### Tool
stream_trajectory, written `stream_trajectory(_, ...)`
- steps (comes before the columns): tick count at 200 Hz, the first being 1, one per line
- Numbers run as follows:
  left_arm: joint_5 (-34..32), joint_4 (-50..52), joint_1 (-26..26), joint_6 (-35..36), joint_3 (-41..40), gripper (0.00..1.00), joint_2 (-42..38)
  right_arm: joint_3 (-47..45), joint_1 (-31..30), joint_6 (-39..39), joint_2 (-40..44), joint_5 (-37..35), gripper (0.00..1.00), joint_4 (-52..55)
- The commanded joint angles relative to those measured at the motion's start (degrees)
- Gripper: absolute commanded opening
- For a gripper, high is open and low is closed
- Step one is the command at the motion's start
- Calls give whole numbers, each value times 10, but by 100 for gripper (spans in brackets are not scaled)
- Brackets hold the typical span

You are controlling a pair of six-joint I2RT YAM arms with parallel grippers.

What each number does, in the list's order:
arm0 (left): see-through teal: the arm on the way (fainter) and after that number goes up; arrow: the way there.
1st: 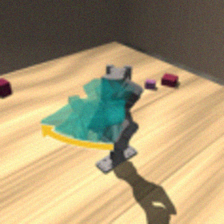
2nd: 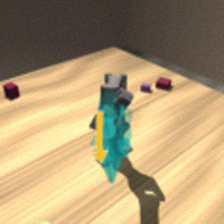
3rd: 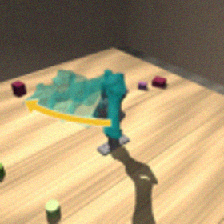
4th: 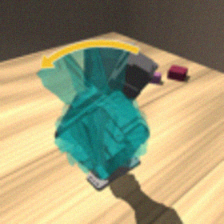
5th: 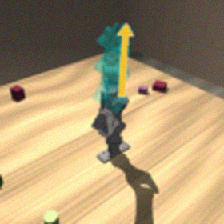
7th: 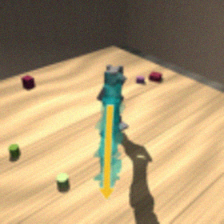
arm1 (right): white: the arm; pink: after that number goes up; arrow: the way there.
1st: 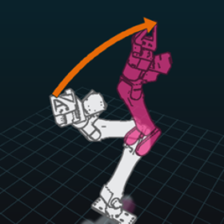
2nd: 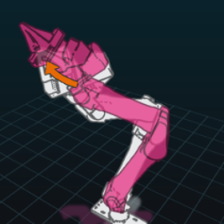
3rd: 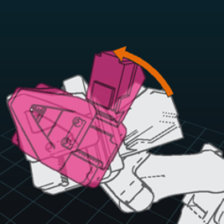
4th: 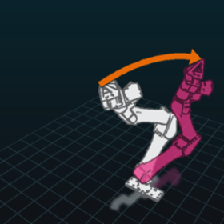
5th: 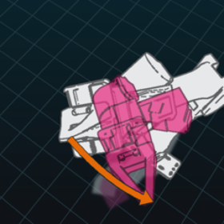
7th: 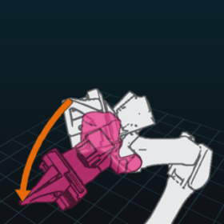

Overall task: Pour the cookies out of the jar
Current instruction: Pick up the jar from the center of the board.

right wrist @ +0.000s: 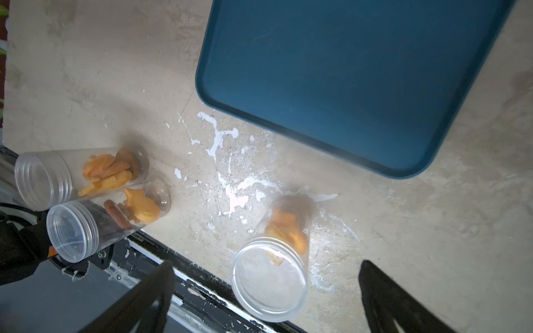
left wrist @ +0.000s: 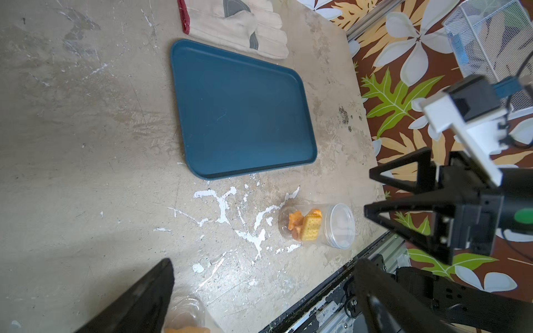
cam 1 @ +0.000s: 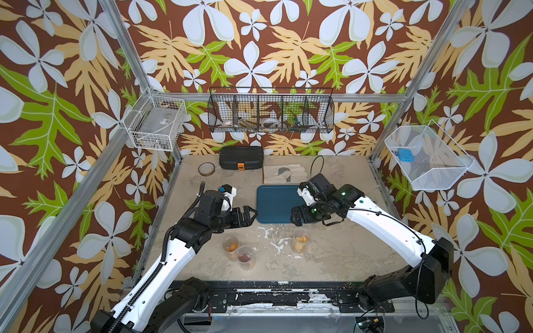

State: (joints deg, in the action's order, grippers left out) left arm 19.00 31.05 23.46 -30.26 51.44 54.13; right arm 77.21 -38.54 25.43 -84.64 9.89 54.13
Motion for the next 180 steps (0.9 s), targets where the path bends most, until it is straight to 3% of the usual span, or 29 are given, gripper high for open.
stream_trajectory(1, -6, 5, 2, 2, 9, 99, 2, -5, -19, 24, -13, -31, 100, 9)
stream_trajectory(92, -19, 9, 11, 11, 8, 100, 7, -47, -29, 46, -27, -34, 99, 1)
stream_trajectory(180, -27, 15, 11, 13, 6, 100, 5, -69, -33, 44, -36, -18, 93, 3)
